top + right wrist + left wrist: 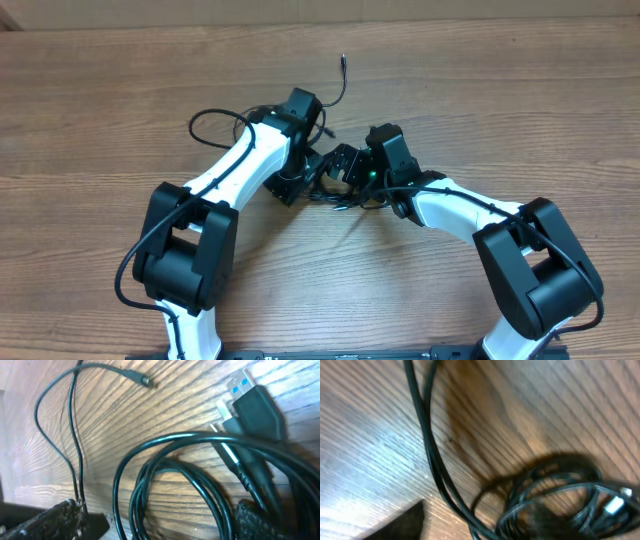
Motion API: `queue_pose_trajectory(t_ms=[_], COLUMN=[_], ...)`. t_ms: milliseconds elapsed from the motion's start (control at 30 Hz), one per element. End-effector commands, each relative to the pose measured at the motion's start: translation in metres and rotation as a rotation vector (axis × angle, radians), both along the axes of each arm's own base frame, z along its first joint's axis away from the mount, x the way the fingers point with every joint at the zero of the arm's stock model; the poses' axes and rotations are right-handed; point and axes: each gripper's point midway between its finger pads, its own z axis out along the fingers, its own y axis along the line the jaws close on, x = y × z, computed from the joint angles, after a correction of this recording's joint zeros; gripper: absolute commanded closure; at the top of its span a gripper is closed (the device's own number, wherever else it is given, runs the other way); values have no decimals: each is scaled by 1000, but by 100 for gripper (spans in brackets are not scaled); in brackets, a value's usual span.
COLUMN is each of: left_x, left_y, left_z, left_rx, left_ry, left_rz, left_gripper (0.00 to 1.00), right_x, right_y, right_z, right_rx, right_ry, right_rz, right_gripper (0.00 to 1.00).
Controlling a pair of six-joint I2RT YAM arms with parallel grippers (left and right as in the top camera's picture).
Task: Untangle cables
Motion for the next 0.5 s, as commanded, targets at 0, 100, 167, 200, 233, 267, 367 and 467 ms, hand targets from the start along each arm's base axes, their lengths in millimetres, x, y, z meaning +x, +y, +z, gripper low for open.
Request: queue_pose_trajectory(t_ms=[0,100,167,200,233,267,367,467], left_x=[-1,0,0,0,0,0,0,0], left_y=[-5,-5,-5,-5,-5,-5,-5,-5], left_z=[5,5,5,5,5,5,5,5], left_rx=[17,16,16,16,16,16,16,16], left_ry=[-25,-25,-25,-25,-26,-26,-26,-26], left_rz=[-27,-26,-26,-26,-26,-26,-26,-25], left_gripper=[4,0,0,0,0,0,0,0], right_x=[-11,-11,-11,-11,-11,-11,-11,-11], right_y=[-5,-5,-5,-5,-5,-5,-5,-5], right_z=[-22,-22,-22,-22,-22,-22,-22,-22], right_rx=[-41,-41,-41,-41,-41,-41,-41,-41], right_ry=[54,54,54,54,54,54,54,54], right_rz=[-6,-6,-6,-6,-6,-6,-6,-6], right_gripper=[0,0,0,0,0,0,0,0])
